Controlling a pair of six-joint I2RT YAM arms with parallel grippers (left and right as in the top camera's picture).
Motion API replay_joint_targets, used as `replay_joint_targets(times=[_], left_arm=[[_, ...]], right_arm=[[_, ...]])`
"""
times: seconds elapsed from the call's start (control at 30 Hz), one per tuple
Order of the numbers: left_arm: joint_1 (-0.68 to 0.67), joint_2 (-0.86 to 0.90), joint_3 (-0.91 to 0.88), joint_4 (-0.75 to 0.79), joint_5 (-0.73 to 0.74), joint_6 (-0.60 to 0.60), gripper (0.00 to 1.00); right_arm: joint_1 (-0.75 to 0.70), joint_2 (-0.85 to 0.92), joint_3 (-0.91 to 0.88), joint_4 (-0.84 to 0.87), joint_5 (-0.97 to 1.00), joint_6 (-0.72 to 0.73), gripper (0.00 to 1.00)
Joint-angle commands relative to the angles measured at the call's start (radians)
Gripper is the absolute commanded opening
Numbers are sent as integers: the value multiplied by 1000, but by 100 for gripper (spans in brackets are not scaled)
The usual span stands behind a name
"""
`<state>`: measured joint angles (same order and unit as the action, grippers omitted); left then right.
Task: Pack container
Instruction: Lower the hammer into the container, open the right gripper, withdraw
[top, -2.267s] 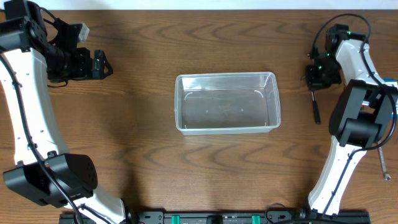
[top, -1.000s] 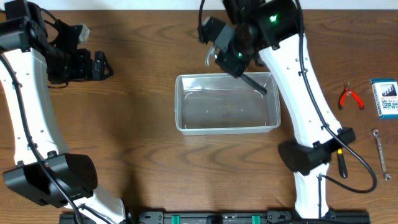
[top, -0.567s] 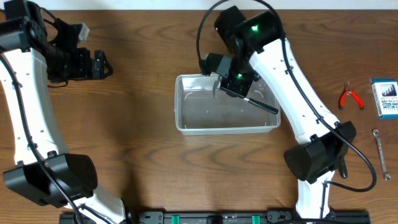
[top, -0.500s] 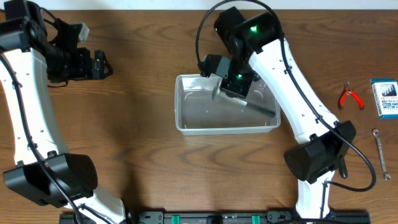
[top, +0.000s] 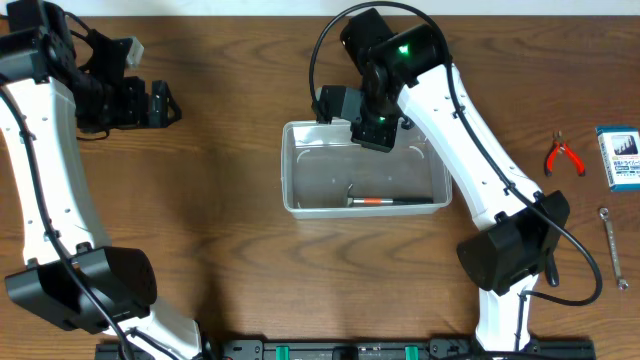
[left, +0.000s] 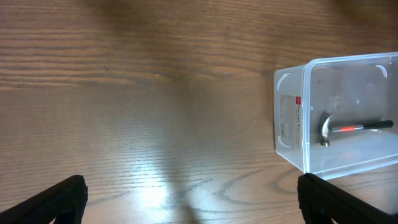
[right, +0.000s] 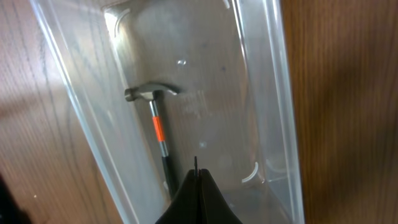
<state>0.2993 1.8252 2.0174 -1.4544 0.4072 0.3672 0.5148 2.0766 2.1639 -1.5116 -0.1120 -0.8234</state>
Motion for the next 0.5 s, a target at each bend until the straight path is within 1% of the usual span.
replay_joint_targets(times=[0.0,0.1,0.13,0.17,0.2,0.3,0.33,0.37,0.47], left_arm=[[3,-3,-4,0,-8,10,98],[3,-3,-4,0,-8,10,98],[3,-3,-4,0,-8,10,98],[3,-3,-4,0,-8,10,98],[3,-3,-4,0,-8,10,98],[3,-3,-4,0,-8,10,98],[3,-3,-4,0,-8,10,98],[3,-3,-4,0,-8,10,98],[3,-3,-4,0,-8,10,98]], right_arm=[[1,-15,-6,20,-1,37,1],[1,-16,-5,50,3,92,2],[1,-18,-5,61,11,115,6],[0,-18,-3,71,30,144,8],[-1,-22,2,77,58,181,12],[-11,-37,33,76,165,307,60],[-17,-50,46,67,195,347,85],[-24,-65,57,58,210,374,99],[-65,-145,71,30,217,449,99]])
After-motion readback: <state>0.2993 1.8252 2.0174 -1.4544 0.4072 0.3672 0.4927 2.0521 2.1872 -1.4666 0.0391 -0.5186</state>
